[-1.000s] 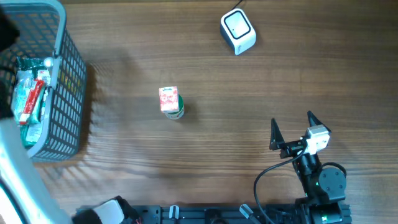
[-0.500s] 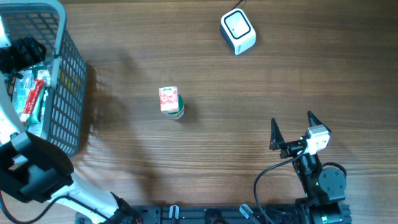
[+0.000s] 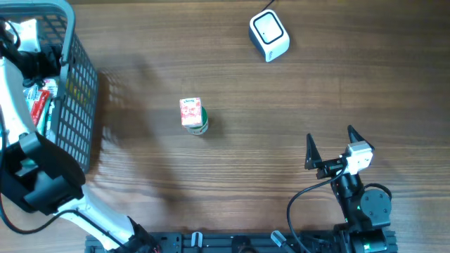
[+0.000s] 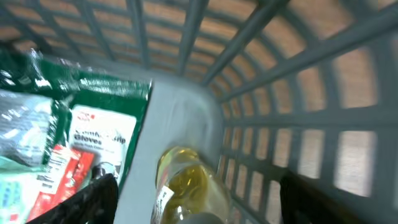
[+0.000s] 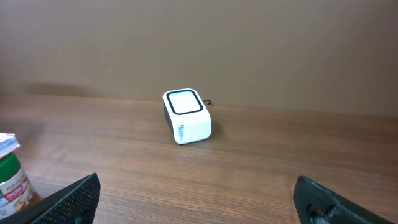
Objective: Scan the item barcode
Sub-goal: 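Move the left gripper back into the basket and grasp the Vim bottle, then carry the Vim bottle right of the tissue pack, near the scanner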
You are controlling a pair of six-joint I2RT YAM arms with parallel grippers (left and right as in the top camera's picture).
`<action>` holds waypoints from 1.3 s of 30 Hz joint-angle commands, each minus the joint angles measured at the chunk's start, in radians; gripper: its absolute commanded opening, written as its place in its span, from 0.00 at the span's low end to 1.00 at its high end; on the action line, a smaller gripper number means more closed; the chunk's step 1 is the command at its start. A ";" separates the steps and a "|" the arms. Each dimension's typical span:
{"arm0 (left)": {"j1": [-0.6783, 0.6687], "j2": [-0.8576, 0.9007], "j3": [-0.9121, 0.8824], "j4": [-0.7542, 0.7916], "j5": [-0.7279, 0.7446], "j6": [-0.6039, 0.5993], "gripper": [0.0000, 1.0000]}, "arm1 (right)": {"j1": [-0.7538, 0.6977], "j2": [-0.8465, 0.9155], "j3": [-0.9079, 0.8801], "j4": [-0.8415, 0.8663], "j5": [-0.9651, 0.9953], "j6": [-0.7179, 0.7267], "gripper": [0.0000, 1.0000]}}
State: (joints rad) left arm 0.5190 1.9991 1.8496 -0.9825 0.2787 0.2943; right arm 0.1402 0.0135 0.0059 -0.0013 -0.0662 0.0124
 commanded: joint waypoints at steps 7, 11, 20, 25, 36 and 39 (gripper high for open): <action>-0.004 0.050 -0.051 -0.001 -0.079 0.013 0.64 | -0.005 -0.006 -0.001 0.002 0.010 -0.011 1.00; -0.004 0.050 -0.053 0.002 -0.079 0.013 0.45 | -0.005 -0.006 -0.001 0.002 0.010 -0.011 1.00; -0.004 -0.017 0.007 0.009 -0.087 -0.050 0.33 | -0.005 -0.006 -0.001 0.002 0.010 -0.011 1.00; -0.004 -0.193 0.134 0.029 -0.109 -0.152 0.33 | -0.005 -0.006 -0.001 0.002 0.010 -0.011 1.00; -0.145 -0.577 0.181 0.103 -0.105 -0.362 0.29 | -0.005 -0.006 -0.001 0.002 0.010 -0.011 1.00; -0.283 -0.632 0.181 0.038 -0.148 -0.382 0.29 | -0.005 -0.006 -0.001 0.002 0.010 -0.011 1.00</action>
State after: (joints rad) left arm 0.3470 1.4048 2.0258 -0.9092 0.1612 -0.0376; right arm 0.1402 0.0135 0.0063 -0.0013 -0.0662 0.0124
